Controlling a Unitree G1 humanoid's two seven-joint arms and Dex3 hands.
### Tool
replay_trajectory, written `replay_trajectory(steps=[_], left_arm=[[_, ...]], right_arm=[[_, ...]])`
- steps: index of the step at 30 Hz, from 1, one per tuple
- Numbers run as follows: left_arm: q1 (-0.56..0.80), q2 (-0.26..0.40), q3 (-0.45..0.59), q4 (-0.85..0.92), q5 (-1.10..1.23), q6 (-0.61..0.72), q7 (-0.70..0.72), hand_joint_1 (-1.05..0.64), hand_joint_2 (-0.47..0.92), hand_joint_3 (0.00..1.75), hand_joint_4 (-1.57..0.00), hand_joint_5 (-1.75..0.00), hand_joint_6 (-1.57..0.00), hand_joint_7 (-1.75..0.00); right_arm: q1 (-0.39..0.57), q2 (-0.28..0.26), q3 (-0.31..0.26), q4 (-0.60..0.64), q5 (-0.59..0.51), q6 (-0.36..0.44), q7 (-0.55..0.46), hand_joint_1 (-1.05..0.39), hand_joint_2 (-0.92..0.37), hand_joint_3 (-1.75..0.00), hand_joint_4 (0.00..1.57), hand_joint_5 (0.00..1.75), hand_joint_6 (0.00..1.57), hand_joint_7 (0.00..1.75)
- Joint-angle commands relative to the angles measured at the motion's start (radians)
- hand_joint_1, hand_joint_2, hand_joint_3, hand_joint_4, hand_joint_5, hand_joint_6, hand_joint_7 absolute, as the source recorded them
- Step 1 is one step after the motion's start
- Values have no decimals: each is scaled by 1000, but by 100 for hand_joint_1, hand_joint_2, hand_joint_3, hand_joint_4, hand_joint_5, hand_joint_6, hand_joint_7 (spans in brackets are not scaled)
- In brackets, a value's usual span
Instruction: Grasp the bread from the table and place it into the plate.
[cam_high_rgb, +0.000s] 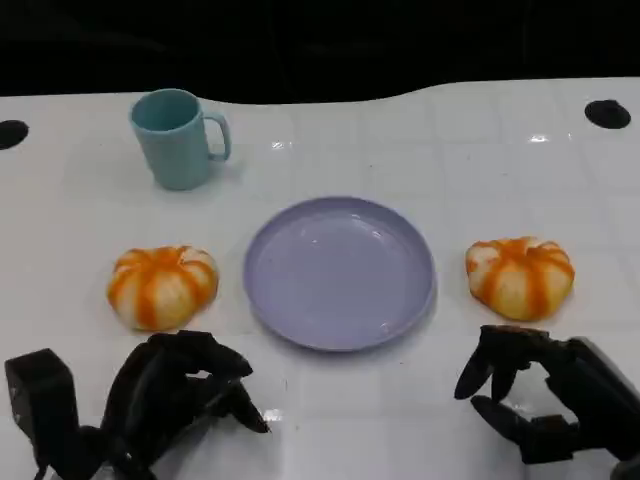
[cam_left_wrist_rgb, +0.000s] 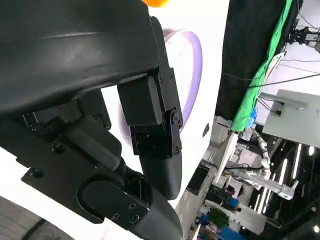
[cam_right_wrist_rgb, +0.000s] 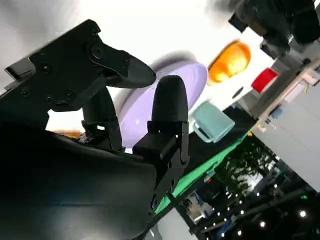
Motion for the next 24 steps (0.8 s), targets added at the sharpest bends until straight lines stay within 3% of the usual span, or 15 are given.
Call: replay_trajectory(steps=[1, 6, 11, 14, 18, 24], left_arm=[[-9, 17, 4, 1, -4, -5, -5, -105, 70, 0, -157, -59, -157, -22], [-9, 15, 1, -2, 1, -4, 6, -105, 70, 0, -157, -59, -157, -23], [-11, 12, 0, -2, 2, -4, 11, -105, 69, 0, -157, -60, -157, -23], [-13, 9, -1, 1, 3, -6, 14, -105, 69, 0, -157, -60, -157, -23], [-17, 7, -1, 5, 2, -3, 14, -105, 69, 0, -157, -61, -157, -24], [-22, 6, -1, 18, 5, -20, 11, -105, 69, 0, -157, -61, -157, -23]], right_arm=[[-3, -19, -42, -65, -59, 19, -60, -13, -53, -91, 58, 148, 60, 110], [-5, -43, -74, -121, -120, 55, -99, -20, -69, -63, 49, 127, 58, 81], [0, -73, -99, -202, -164, 162, -94, -27, -90, -21, 41, 79, 58, 38], [2, -96, -110, -260, -209, 241, -94, -32, -92, -12, 40, 51, 60, 16], [-11, -124, -115, -309, -273, 307, -120, -33, -92, -5, 40, 32, 58, 5], [-59, -170, -81, -320, -390, 409, -122, -39, -90, -1, 30, 20, 48, 0]])
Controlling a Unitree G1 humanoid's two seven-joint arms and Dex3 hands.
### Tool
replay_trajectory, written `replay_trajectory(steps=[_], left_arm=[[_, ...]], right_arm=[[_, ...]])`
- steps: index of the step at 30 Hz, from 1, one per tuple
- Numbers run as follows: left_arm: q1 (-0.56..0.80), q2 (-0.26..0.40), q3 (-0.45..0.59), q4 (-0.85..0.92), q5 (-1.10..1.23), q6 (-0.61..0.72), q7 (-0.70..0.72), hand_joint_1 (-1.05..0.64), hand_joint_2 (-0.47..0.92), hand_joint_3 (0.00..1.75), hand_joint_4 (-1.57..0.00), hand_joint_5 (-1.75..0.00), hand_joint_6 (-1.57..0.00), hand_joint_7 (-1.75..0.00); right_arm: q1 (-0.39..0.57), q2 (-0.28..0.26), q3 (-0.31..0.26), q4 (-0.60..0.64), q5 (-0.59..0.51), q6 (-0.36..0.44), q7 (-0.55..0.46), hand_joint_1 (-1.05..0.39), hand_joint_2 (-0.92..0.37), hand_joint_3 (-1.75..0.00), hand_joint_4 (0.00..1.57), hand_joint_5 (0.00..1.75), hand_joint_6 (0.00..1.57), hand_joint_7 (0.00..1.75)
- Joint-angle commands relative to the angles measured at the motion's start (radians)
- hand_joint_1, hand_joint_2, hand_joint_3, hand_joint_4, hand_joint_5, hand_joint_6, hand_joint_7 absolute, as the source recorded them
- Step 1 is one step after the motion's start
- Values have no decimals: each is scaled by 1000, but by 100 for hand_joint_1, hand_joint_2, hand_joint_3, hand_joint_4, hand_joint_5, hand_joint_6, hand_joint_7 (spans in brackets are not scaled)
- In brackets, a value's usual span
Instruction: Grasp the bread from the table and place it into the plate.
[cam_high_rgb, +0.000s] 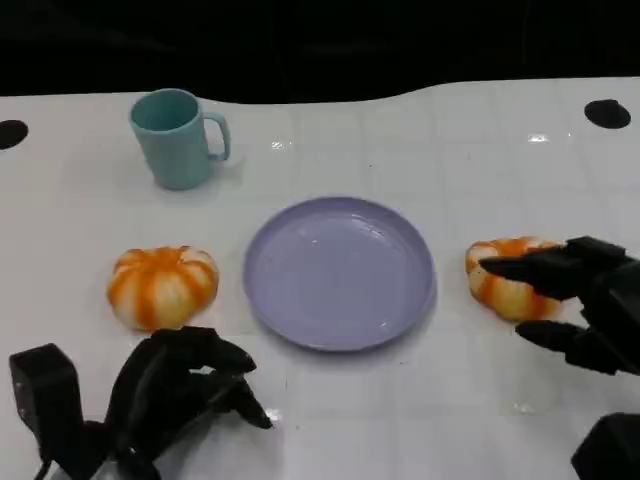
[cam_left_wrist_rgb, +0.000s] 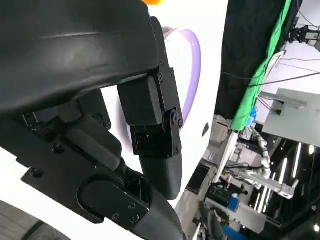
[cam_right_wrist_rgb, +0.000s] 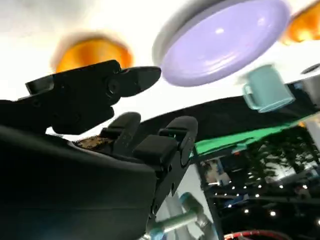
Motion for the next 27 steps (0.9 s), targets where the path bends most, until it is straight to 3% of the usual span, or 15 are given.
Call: replay_trajectory(steps=[1, 7, 13, 27], left_arm=[[-9, 10, 4, 16, 2, -20, 3, -105, 70, 0, -157, -61, -157, -23], [-11, 8, 5, 19, 0, -18, 6, -105, 69, 0, -157, -61, -157, -23], [-7, 6, 5, 13, -2, -13, 10, -105, 69, 0, -157, -61, -157, -23], [-2, 3, 5, 6, -1, -14, 8, -105, 69, 0, -157, -60, -157, -22]], right_arm=[[-49, -50, 30, 0, -80, 73, -3, -40, -90, -1, 29, 19, 46, 0], [-122, -69, 104, 65, -169, 158, -7, -44, -86, 0, 21, 14, 38, 0], [-192, -74, 168, 142, -184, 222, 28, -45, -84, 0, 13, 10, 29, 0], [-369, -24, 329, 426, -235, 306, -31, -39, -80, 0, 19, 12, 30, 1]])
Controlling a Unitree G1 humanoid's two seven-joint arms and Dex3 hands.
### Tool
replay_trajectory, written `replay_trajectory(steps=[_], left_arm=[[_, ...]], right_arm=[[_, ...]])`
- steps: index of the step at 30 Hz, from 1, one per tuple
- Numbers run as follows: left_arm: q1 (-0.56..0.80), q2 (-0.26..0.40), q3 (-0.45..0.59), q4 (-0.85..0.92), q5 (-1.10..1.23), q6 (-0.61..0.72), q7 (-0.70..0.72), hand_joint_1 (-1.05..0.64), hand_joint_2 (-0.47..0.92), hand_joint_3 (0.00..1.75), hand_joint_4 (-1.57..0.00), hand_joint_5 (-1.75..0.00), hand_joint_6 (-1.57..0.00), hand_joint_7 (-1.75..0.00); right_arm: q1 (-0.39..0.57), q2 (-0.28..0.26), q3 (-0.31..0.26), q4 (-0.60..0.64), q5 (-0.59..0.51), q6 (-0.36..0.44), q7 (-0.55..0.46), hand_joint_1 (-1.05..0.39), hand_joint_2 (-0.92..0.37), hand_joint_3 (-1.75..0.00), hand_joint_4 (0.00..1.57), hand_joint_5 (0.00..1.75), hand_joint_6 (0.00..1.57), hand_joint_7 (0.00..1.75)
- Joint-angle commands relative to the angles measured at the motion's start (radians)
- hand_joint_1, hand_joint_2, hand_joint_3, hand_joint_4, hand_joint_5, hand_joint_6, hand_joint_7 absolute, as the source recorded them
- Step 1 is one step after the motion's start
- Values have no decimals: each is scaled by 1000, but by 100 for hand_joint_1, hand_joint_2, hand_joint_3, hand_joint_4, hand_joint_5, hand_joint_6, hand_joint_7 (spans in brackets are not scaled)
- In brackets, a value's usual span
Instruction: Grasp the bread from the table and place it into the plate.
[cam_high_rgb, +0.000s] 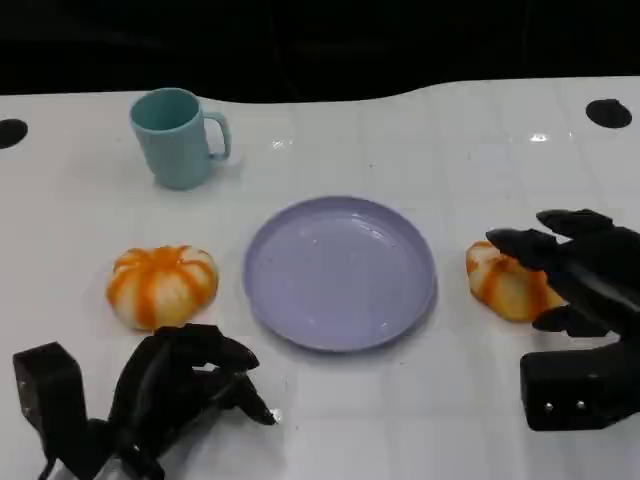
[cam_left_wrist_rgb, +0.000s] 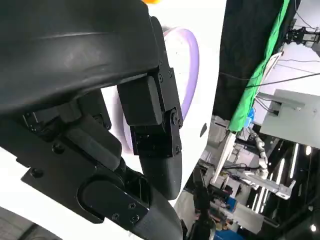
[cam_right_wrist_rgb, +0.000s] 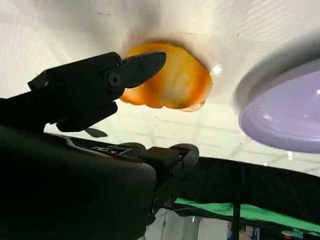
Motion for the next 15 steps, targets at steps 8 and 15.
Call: replay_trajectory(steps=[8, 15], left_arm=[[10, 10, 3, -15, -3, 2, 8, -105, 68, 0, -157, -61, -157, -23], [13, 12, 2, -19, 0, 1, 13, -105, 68, 0, -157, -61, -157, -23]], right_arm=[[-152, 63, 107, 267, -1, 46, -56, -35, -81, -1, 19, 10, 28, 0], [-228, 116, 154, 428, 7, 51, -120, -33, -82, 0, 22, 9, 28, 1]])
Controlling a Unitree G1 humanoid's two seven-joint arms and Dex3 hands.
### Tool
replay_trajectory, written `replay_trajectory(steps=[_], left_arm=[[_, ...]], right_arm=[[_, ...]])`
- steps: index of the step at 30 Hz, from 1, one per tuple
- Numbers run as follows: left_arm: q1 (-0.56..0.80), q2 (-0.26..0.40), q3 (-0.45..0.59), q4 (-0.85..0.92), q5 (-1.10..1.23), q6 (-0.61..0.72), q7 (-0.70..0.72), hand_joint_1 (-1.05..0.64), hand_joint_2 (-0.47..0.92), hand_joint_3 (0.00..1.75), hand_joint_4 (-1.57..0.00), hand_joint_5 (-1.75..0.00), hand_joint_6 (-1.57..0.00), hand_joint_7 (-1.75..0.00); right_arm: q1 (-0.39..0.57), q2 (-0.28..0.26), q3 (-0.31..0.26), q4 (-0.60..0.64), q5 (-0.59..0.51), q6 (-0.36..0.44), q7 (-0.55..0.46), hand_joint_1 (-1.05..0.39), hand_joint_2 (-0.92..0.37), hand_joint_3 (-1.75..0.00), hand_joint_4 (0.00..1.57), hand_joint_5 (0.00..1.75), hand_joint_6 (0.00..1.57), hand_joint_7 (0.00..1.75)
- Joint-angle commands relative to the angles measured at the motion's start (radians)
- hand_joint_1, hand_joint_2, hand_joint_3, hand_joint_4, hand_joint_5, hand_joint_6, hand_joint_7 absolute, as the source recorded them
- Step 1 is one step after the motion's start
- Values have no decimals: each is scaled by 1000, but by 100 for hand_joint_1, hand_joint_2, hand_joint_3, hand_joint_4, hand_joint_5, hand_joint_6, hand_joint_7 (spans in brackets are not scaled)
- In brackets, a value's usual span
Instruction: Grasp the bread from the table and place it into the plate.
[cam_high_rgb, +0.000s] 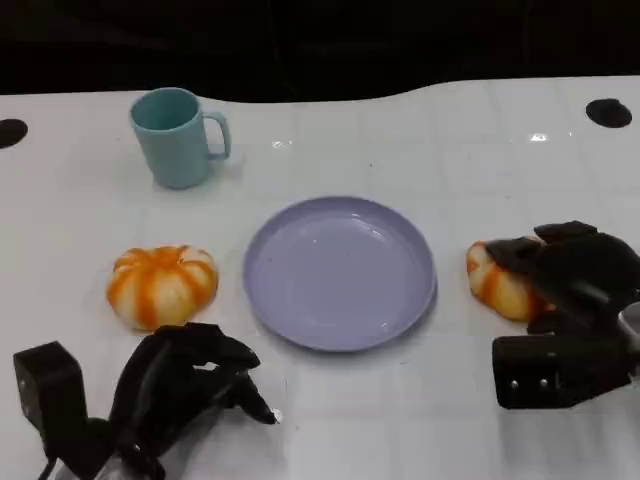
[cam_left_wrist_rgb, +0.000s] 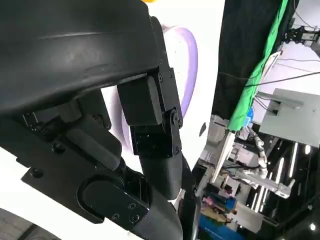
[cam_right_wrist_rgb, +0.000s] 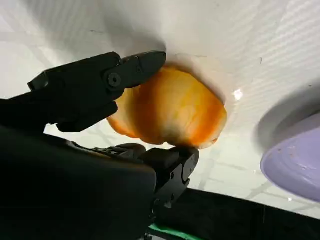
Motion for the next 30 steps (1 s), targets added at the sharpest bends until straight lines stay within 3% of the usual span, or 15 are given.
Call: replay_trajectory(steps=[1, 3, 5, 9, 10, 12, 13, 14, 15, 17, 19, 22, 24, 27, 30], left_arm=[[9, 13, 4, -4, -1, -4, 8, -105, 69, 0, -157, -61, -157, -23], [8, 14, 4, 0, 0, -10, 6, -105, 69, 0, -157, -61, -157, -23], [9, 14, 4, -2, 1, -12, 6, -105, 69, 1, -157, -61, -157, -23], [11, 14, 4, -4, -1, -11, 2, -105, 70, 1, -157, -61, -157, -23], [11, 15, 4, -3, 0, -11, 3, -105, 70, 1, -157, -61, -157, -23], [10, 16, 4, -1, 1, -14, 4, -105, 70, 1, -157, -61, -157, -23], [10, 16, 4, -1, 0, -12, 3, -105, 70, 1, -157, -61, -157, -23], [10, 15, 4, -1, -1, -12, 2, -105, 70, 1, -157, -61, -157, -23], [10, 15, 5, 0, -2, -10, 2, -105, 70, 0, -157, -61, -157, -23], [10, 15, 4, -1, -1, -10, 1, -105, 70, 0, -157, -61, -157, -23], [11, 15, 4, -1, 0, -9, 4, -105, 70, 0, -157, -61, -157, -23], [11, 14, 4, -4, -1, -4, 6, -105, 69, 0, -157, -61, -157, -23], [11, 13, 5, -2, -1, -8, 6, -105, 69, 0, -157, -61, -157, -23], [11, 14, 4, 0, 1, -14, 3, -105, 70, 0, -157, -61, -157, -23], [10, 15, 2, -2, 3, -11, 7, -105, 70, 0, -157, -61, -157, -23]], right_arm=[[-56, 26, 28, 104, 7, 0, -66, -32, -82, 0, 24, 9, 30, 1], [-80, 42, 40, 159, 10, -3, -98, -31, -83, -1, 31, 11, 35, 3], [-95, 55, 38, 201, 24, -16, -130, -28, -87, -1, 52, 11, 50, 4], [-112, 65, 34, 260, 49, -62, -207, -22, -87, 0, 109, 34, 97, 10], [-116, 66, 37, 274, 53, -72, -227, -16, -87, 0, 112, 63, 117, 10], [-118, 66, 43, 297, 55, -95, -274, -11, -90, -4, 101, 124, 133, 13], [-120, 66, 48, 307, 51, -97, -296, -10, -91, -6, 97, 143, 136, 15], [-122, 66, 52, 316, 49, -100, -313, -10, -90, -15, 93, 162, 116, 69], [-123, 66, 56, 324, 48, -104, -329, -10, -89, -22, 91, 168, 98, 108], [-126, 65, 65, 334, 44, -112, -373, -13, -83, -31, 88, 173, 78, 150], [-132, 65, 77, 339, 38, -108, -407, -15, -80, -34, 86, 174, 72, 161], [-138, 68, 79, 342, 42, -112, -452, -14, -76, -36, 87, 175, 72, 162], [-141, 73, 75, 343, 50, -116, -483, -16, -74, -36, 89, 175, 77, 149], [-148, 76, 71, 340, 55, -122, -516, -18, -74, -41, 90, 175, 71, 161], [-159, 80, 60, 327, 69, -142, -534, -18, -72, -48, 92, 175, 74, 160]])
